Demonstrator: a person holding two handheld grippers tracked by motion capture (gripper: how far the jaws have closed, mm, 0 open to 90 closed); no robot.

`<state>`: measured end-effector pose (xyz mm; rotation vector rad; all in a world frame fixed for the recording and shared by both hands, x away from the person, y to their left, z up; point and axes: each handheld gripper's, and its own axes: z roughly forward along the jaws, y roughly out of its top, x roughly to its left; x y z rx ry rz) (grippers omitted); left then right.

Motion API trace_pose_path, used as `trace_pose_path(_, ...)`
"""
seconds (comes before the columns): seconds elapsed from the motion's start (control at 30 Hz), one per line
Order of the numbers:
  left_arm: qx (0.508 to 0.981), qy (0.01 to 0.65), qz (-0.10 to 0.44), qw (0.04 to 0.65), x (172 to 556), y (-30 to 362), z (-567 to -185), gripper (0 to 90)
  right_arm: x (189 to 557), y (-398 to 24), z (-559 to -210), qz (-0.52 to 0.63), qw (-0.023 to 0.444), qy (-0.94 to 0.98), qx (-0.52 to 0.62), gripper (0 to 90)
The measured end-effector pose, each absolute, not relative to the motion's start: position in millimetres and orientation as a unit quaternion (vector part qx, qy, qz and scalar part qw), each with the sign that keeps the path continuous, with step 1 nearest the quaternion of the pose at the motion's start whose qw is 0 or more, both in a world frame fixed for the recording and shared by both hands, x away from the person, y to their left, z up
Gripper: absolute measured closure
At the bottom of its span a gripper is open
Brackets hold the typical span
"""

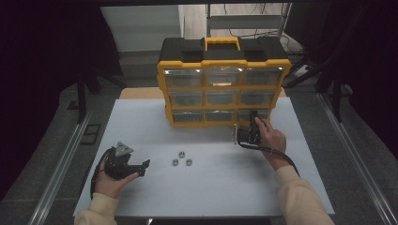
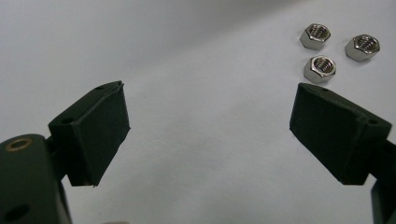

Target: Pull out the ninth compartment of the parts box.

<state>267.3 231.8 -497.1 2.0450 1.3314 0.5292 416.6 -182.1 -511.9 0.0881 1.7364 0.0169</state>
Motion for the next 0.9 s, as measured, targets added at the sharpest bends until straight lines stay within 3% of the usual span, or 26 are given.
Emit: trace_pose_path(0.9,0.776,0.505,0.202,0.319,267.4,232.1,-496.1,12.5,404.3,-181.7,-511.8,-0.004,0.65,0.759,0.036,78.4)
